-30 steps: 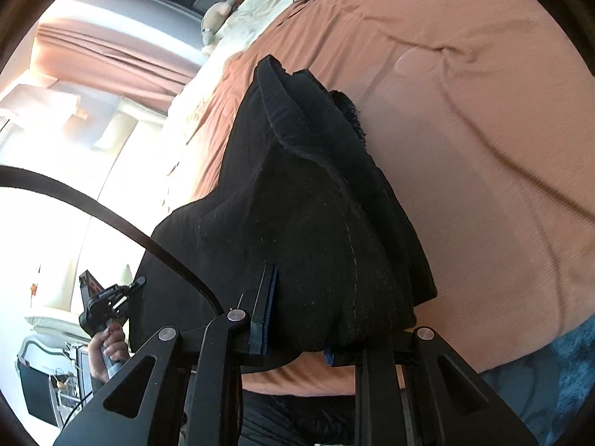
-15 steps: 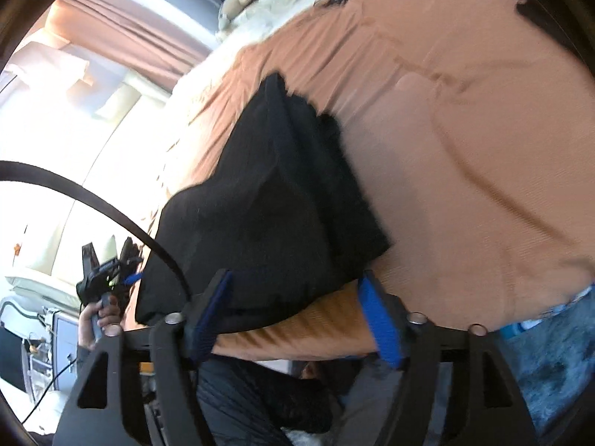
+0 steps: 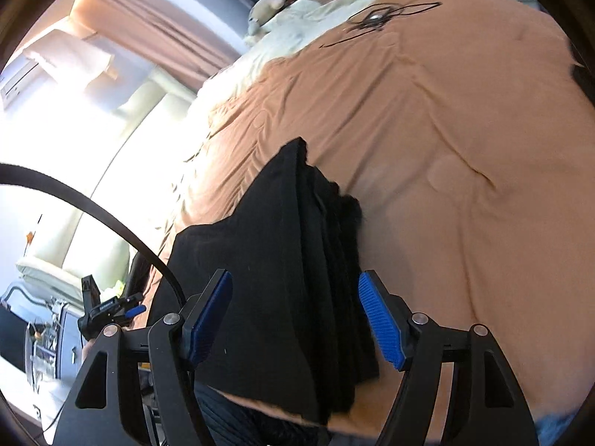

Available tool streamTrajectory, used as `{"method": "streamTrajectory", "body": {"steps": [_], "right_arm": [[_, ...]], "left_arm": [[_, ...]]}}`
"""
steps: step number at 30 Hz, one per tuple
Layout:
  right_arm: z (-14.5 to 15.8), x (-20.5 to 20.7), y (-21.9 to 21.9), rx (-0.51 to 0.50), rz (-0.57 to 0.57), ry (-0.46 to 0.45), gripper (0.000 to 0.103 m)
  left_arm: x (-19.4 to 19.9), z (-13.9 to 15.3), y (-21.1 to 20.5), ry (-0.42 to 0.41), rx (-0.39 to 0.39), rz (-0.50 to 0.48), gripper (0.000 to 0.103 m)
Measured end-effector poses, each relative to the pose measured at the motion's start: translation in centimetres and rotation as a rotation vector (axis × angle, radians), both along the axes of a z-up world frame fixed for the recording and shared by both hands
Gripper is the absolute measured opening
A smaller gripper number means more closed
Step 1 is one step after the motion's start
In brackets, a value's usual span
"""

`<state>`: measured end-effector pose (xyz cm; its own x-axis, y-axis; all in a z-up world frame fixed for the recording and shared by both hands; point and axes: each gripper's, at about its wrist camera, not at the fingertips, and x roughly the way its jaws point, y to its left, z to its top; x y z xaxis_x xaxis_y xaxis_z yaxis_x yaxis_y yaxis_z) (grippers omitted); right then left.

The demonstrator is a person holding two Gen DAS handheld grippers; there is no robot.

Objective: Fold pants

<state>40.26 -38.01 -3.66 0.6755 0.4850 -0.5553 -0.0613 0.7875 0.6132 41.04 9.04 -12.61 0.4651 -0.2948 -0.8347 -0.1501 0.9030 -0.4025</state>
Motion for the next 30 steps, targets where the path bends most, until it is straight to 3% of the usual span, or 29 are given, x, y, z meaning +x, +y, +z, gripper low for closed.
{"method": "streamTrajectory", "body": {"steps": [12,20,22,24,26,30], "right_arm": [[-1.2,11.3,1.7,-0.045,0.104,0.07,0.074],[-1.3,13.8,3.5,-0.101,0.099,0.093,0.074],[-1.2,13.9,4.2,-0.137,0.101,0.088,0.059],[-0.8,12.9,4.5,-0.151,0.121,0.093,0.025],[-0.3,12.4,5.5,-0.147,0.142,0.079,0.016],[1.6,10.9,7.1,-0.158,0.147,0.015,0.01]], "left_arm": [[-4.1,0.6,0.2,-0.041,0.023,0.066,0.076],[-4.4,0.3,-0.5,-0.045,0.026,0.048,0.076],[-4.4,0.3,-0.9,-0.051,0.023,0.04,0.076],[-4.3,0.1,-1.1,-0.055,0.017,0.032,0.076],[-4.2,-0.2,-1.4,-0.054,0.005,0.025,0.076],[-4.1,-0.9,-2.3,-0.046,-0.014,0.004,0.076]]}}
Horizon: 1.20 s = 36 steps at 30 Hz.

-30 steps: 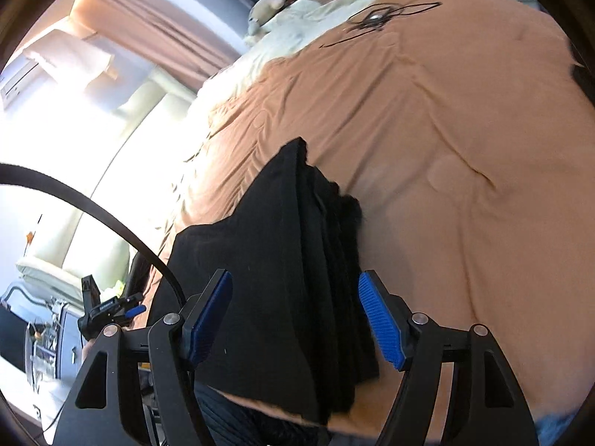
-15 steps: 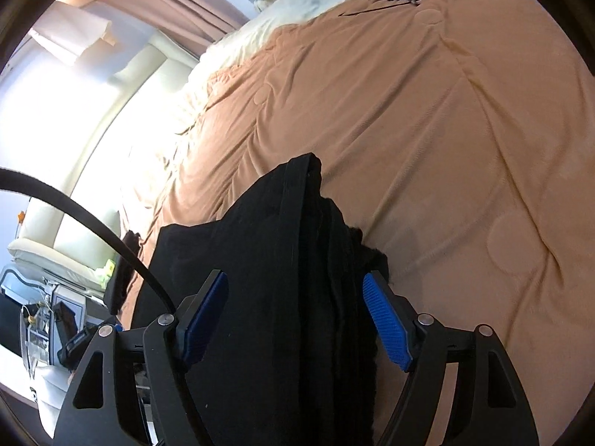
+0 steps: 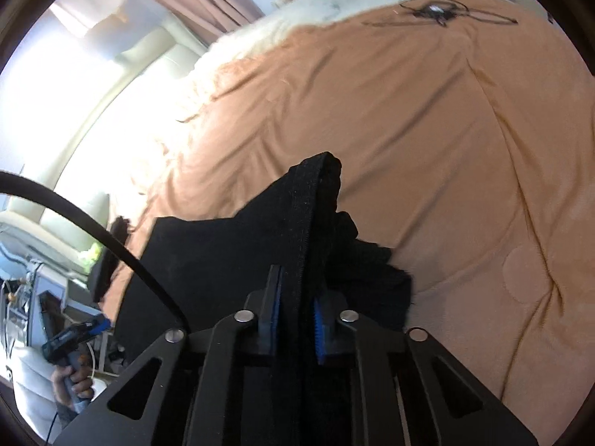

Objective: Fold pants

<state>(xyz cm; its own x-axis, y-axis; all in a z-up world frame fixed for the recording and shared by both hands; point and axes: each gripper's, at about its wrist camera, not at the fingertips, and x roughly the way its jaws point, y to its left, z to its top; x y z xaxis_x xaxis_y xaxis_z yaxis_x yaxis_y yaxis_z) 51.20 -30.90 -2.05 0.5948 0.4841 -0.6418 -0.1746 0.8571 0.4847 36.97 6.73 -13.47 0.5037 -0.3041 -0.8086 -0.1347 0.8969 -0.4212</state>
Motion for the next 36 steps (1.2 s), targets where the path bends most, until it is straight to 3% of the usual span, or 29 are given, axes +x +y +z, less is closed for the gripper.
{"method": "streamTrajectory", "body": {"steps": [5,12,16,25,28,30,36], "right_arm": [[2.0,-3.1,2.9,0.001,0.042,-0.077,0.01],[2.6,-6.9,7.1,0.021,0.159,-0.132,0.01],[1.6,-8.6,10.6,-0.004,0.248,-0.127,0.01],[-1.1,-8.8,13.7,-0.018,0.35,-0.039,0.015],[-1.0,-8.8,13.9,0.01,0.379,-0.029,0.035],[-0.3,-8.8,13.8,0.025,0.418,-0.036,0.057],[0.1,-8.7,12.5,-0.001,0.413,-0.057,0.06]], "left_arm": [[-0.1,-0.5,-1.1,0.009,-0.001,-0.026,0.076],[-0.2,-0.8,-1.8,0.011,0.002,-0.038,0.076],[-0.2,-0.9,-2.1,0.015,0.0,-0.044,0.076],[-0.9,-1.0,-2.6,0.014,-0.001,-0.063,0.076],[-1.1,-1.1,-2.5,0.014,-0.005,-0.065,0.076],[-1.2,-1.1,-2.5,0.012,-0.01,-0.065,0.076],[-1.3,-1.6,-2.0,0.013,-0.033,-0.064,0.076]]}}
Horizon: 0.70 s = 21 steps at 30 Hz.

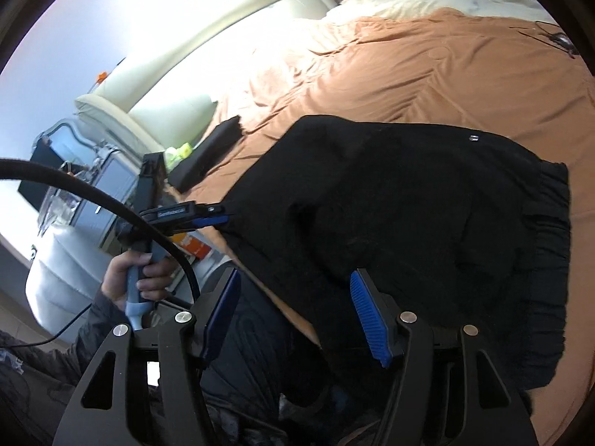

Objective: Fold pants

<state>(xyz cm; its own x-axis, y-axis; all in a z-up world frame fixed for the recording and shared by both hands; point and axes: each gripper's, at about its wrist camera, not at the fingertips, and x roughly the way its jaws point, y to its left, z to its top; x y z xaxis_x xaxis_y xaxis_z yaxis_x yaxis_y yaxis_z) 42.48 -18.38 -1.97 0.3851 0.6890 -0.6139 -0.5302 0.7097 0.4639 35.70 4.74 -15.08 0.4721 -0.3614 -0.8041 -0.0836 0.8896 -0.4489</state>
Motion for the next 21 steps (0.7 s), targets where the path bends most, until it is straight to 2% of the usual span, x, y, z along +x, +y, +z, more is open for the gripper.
{"method": "streamTrajectory", "body": {"steps": [5,10,11,14,15,17,21], "right_arm": [[-0.6,0.1,-0.9,-0.01,-0.069,0.017,0.06],[-0.3,-0.6,1.8,-0.057,-0.023,-0.002,0.06],[-0.2,-0.7,2.5,-0.079,-0.014,-0.013,0.062],[0.2,-0.5,4.4,-0.154,-0.003,-0.048,0.077],[0.4,-0.4,5.1,-0.178,0.002,-0.064,0.079],[0.7,-0.1,6.4,-0.226,0.021,-0.098,0.079],[0.1,1.0,8.4,-0.333,0.024,-0.107,0.08]], "left_arm": [[-0.2,-0.1,0.4,-0.004,-0.002,-0.003,0.076],[-0.6,0.4,0.8,-0.015,-0.012,0.005,0.076],[-0.7,0.5,0.9,-0.019,-0.011,0.005,0.076],[-0.9,0.8,1.6,-0.027,0.0,0.014,0.076],[-0.9,0.8,1.9,-0.029,0.001,0.018,0.076],[-1.1,0.9,2.5,-0.031,-0.002,0.033,0.076],[-1.5,1.0,4.1,-0.036,0.004,0.061,0.076]]}}
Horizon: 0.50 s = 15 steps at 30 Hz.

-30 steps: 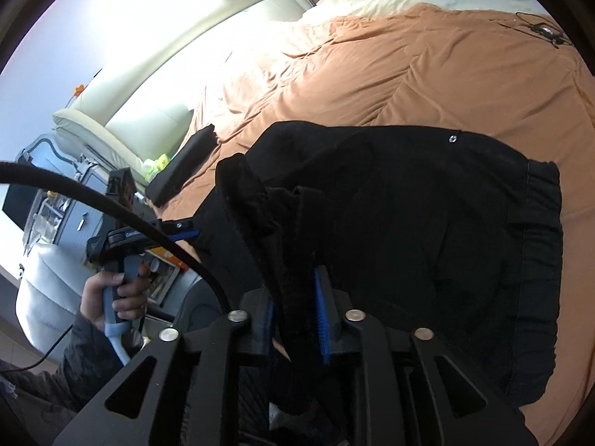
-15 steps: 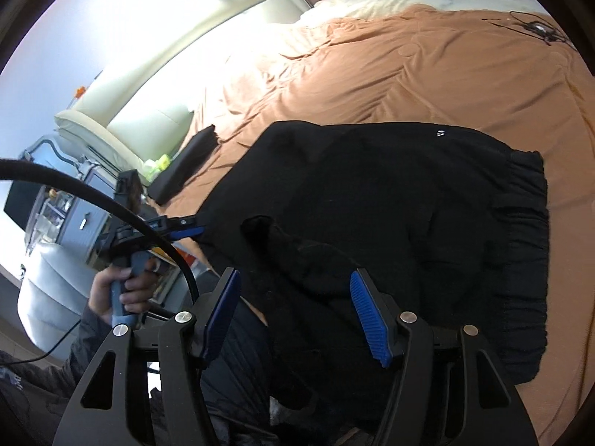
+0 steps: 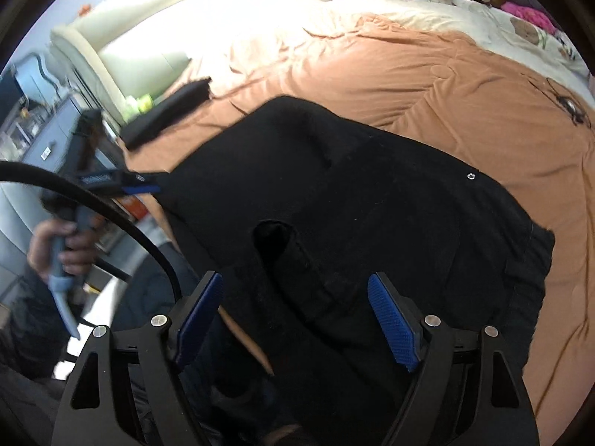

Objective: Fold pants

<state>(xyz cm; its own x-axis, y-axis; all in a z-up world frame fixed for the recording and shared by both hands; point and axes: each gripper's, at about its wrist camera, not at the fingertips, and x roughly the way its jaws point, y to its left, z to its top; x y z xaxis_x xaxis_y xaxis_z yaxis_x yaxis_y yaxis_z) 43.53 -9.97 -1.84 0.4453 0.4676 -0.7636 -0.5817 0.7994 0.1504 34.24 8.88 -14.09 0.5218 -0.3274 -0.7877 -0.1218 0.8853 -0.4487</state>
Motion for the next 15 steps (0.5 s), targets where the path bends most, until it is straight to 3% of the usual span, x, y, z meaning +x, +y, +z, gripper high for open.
{"method": "streamTrajectory", "body": {"steps": [8,11,13,14,15], "right_arm": [[-0.5,1.4,2.8,-0.115,0.039,-0.002,0.077],[-0.2,1.4,2.9,-0.105,0.095,0.017,0.034],[0.1,1.4,2.9,-0.099,0.121,0.033,0.026],[0.2,1.5,2.9,-0.092,0.135,0.035,0.014],[0.5,1.4,2.8,-0.082,0.142,0.036,0.013]], "left_arm": [[-0.3,-0.9,2.6,0.024,0.005,0.059,0.076],[-0.2,-1.0,2.8,0.03,0.006,0.07,0.076],[-0.1,-1.1,2.9,0.031,0.01,0.069,0.076],[-0.1,-1.1,2.9,0.032,0.012,0.07,0.076],[0.1,-1.1,2.9,0.032,0.012,0.069,0.076]]}}
